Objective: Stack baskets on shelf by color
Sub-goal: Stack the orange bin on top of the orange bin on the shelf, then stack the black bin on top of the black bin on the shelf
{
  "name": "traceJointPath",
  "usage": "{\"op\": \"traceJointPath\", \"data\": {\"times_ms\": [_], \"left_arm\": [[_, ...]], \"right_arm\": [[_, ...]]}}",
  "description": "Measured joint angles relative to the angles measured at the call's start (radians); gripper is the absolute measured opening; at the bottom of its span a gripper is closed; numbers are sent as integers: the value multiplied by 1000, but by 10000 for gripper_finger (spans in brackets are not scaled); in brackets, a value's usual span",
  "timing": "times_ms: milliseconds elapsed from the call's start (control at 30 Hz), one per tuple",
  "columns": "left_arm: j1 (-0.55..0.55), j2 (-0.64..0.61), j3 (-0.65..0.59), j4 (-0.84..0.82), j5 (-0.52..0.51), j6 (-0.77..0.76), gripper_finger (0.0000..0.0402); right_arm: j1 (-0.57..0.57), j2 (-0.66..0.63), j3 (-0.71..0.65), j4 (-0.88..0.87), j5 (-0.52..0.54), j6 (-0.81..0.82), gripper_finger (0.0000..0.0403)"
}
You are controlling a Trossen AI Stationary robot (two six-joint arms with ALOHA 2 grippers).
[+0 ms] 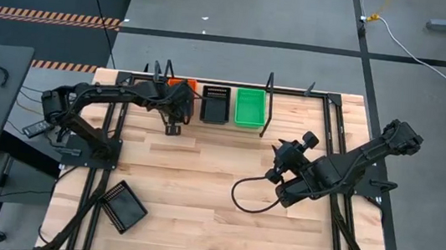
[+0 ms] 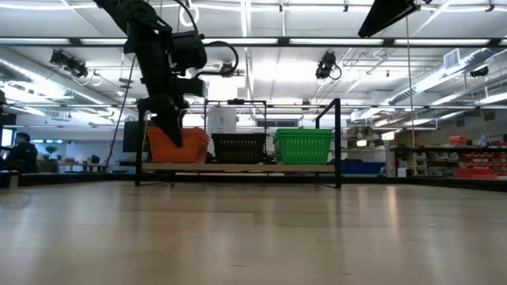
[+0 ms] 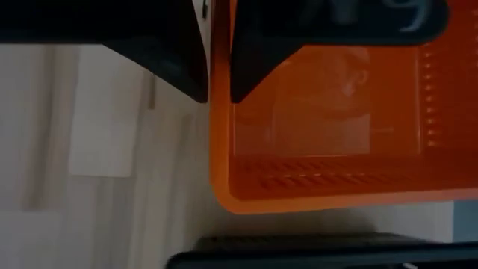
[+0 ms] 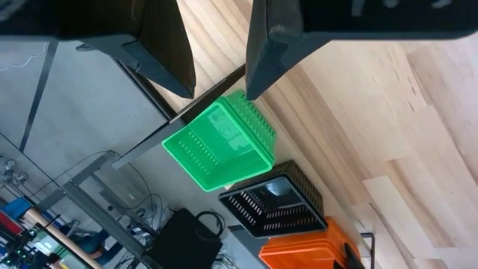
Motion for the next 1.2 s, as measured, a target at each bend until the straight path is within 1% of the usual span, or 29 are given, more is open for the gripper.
{"op": "traceJointPath", "data": {"times_ms": [400,600,733,933,1033,1133,1200], "left_arm": [[-8,0,1,-14,2,-29,45],[-10,-1,1,-15,0,-57,62],[-27,-3,9,-26,-25,-73,75],[-70,-4,79,-68,-79,-84,85],[-90,-4,135,-124,-90,-110,88],[-114,-4,205,-196,-91,-190,89],[-134,-4,254,-265,-91,-295,87]], "right_arm": [[0,0,0,1,-3,0,126],[0,0,0,0,-3,0,126],[0,0,0,0,-3,0,126],[0,0,0,1,-3,0,126],[0,0,0,0,-3,0,126],[0,0,0,0,-3,0,126],[0,0,0,0,-5,0,126]]}}
